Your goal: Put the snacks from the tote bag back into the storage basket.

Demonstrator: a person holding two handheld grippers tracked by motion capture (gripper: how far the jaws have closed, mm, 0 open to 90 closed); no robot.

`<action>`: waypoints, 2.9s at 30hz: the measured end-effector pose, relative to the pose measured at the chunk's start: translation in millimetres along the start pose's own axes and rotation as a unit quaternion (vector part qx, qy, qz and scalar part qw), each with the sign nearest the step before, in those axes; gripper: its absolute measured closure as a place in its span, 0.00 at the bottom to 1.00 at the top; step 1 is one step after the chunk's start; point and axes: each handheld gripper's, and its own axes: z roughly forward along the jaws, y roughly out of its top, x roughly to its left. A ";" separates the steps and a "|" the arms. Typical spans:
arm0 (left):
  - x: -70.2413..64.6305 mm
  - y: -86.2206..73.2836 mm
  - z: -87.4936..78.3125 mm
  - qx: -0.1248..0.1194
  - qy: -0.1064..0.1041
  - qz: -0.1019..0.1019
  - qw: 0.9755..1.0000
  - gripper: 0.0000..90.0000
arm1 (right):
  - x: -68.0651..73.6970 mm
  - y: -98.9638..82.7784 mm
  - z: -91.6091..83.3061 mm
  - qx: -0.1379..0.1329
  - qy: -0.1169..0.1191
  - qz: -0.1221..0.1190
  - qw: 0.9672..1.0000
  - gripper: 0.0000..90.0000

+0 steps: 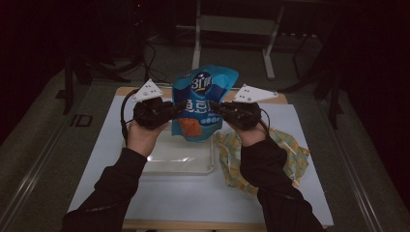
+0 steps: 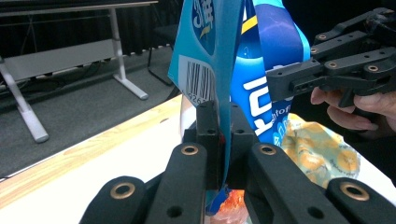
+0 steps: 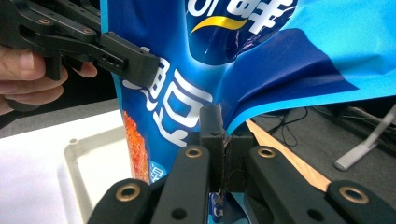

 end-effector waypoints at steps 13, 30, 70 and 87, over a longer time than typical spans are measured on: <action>8.0 -22.8 -20.3 0.004 -0.007 0.004 1.000 0.98 | 24.3 -6.4 13.7 0.010 0.007 -0.008 1.000 0.99; 22.8 -58.4 -18.6 0.010 -0.030 -0.011 0.999 0.98 | 35.8 -32.8 31.6 0.022 0.011 0.006 1.000 0.99; 41.1 -114.9 15.1 0.026 -0.064 -0.037 0.997 0.98 | 32.7 -88.9 54.2 0.058 0.010 0.023 0.998 0.99; 36.3 -121.0 9.5 0.021 -0.074 -0.029 0.997 0.95 | 38.5 -95.9 46.7 0.049 0.016 0.028 0.998 0.99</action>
